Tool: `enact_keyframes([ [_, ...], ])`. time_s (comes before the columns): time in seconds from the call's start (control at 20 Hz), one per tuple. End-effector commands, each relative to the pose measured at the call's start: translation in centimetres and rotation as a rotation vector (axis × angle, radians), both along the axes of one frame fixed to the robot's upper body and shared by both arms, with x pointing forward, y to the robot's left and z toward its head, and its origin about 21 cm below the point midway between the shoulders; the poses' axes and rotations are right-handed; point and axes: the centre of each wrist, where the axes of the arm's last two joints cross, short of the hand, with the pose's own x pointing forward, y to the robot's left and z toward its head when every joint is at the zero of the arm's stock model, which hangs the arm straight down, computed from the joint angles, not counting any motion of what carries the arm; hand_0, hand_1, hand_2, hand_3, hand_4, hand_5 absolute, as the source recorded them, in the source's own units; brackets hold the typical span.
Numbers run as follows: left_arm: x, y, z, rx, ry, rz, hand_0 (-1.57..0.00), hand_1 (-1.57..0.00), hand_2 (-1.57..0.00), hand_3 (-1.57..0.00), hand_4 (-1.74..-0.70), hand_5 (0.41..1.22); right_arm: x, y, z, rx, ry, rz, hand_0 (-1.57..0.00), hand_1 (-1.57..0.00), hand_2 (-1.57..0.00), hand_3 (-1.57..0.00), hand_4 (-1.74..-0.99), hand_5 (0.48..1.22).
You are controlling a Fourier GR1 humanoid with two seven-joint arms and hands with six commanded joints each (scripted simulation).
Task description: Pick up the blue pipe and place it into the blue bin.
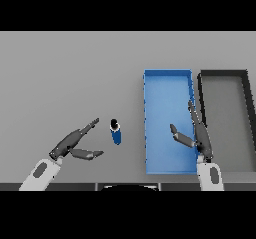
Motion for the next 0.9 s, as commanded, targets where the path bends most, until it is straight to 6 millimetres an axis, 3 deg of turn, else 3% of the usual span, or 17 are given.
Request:
enact_keyframes([
  [0.0,0.2,-0.6,0.0,-0.006,0.003,-0.005,0.00,0.00,0.00,0.00,-1.14,0.452,0.0,0.0,0.1,0.004,-0.003,0.002,0.00,0.00,0.00,0.00,-1.205,0.618],
  [0.3,1.0,-5.2,-2.2,-0.059,-0.005,-0.025,0.00,0.00,0.00,0.00,-1.15,0.460,-0.4,-0.1,0.0,-0.006,0.018,-0.014,0.00,0.00,0.00,0.00,-1.201,0.620],
  [0.7,2.9,-7.9,-3.7,-0.010,-0.021,-0.024,0.00,0.00,0.00,0.00,-1.05,0.418,-0.4,-1.0,0.1,0.003,0.001,-0.011,0.00,0.00,0.00,0.00,-1.221,0.645],
  [0.85,3.2,-9.3,-4.0,-0.075,-0.001,-0.040,0.00,0.00,0.00,0.00,-1.09,0.441,-0.8,-0.8,-0.1,-0.014,-0.011,-0.011,0.00,0.00,0.00,0.00,-1.205,0.649],
])
